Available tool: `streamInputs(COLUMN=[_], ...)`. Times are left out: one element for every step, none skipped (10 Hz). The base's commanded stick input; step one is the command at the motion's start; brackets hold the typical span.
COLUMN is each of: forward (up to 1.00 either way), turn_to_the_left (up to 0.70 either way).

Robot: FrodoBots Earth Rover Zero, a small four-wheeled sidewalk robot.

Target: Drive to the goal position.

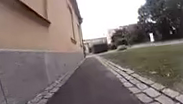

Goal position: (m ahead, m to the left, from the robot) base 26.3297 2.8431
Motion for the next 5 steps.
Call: streamInputs(forward=[0.70, 0.70, 0.70, 0.70, 0.70], turn_to_the_left=[0.00, 0.00, 0.00, 0.00, 0.00])
